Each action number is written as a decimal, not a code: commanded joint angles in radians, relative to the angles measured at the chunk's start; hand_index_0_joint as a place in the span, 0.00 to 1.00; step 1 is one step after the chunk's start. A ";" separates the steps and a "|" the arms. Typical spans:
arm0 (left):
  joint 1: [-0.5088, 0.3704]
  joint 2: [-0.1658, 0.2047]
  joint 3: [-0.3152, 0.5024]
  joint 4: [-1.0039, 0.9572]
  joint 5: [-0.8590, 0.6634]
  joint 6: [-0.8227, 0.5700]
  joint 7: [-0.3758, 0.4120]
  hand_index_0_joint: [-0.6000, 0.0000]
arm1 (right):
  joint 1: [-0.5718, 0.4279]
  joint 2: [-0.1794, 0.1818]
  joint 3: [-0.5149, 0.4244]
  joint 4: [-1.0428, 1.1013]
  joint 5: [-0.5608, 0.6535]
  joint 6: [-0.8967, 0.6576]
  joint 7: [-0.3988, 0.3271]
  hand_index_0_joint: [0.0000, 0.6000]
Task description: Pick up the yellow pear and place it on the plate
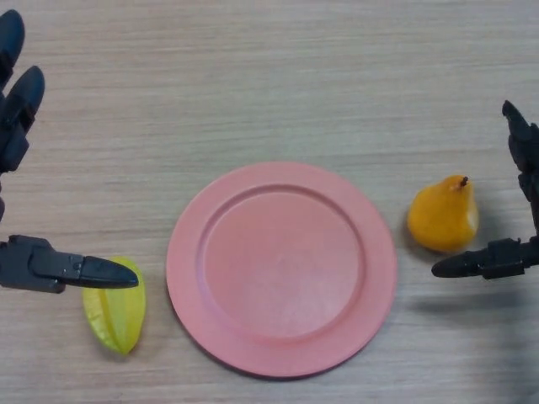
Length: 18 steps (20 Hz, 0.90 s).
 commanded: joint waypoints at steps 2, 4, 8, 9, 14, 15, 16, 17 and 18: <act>-0.023 0.035 0.043 -0.039 0.024 -0.160 0.016 1.00 | -0.078 -0.041 -0.021 0.021 0.027 -0.159 -0.053 0.00; -0.022 0.034 0.045 -0.035 0.026 -0.171 0.018 1.00 | -0.093 -0.036 -0.013 0.057 0.036 -0.148 -0.044 0.00; -0.022 0.035 0.052 -0.028 0.028 -0.176 0.021 1.00 | -0.136 -0.037 0.006 0.164 0.005 -0.175 -0.042 0.00; -0.022 0.035 0.054 -0.028 0.027 -0.176 0.022 1.00 | -0.141 -0.039 0.011 0.184 -0.011 -0.185 -0.044 0.08; -0.021 0.044 0.074 -0.019 0.024 -0.169 0.015 1.00 | -0.138 -0.075 0.021 0.194 -0.225 -0.123 -0.089 1.00; -0.023 0.044 0.073 -0.015 0.027 -0.170 0.018 1.00 | -0.138 -0.074 0.016 0.181 -0.217 -0.114 -0.088 1.00; -0.023 0.041 0.070 -0.010 0.033 -0.180 0.023 1.00 | -0.137 -0.076 0.012 0.163 -0.211 -0.099 -0.088 1.00; -0.023 0.042 0.070 -0.010 0.031 -0.178 0.023 1.00 | -0.135 -0.075 0.006 0.148 -0.200 -0.083 -0.087 1.00; -0.024 0.044 0.070 -0.007 0.030 -0.177 0.022 1.00 | -0.133 -0.067 -0.009 0.116 -0.154 -0.055 -0.082 1.00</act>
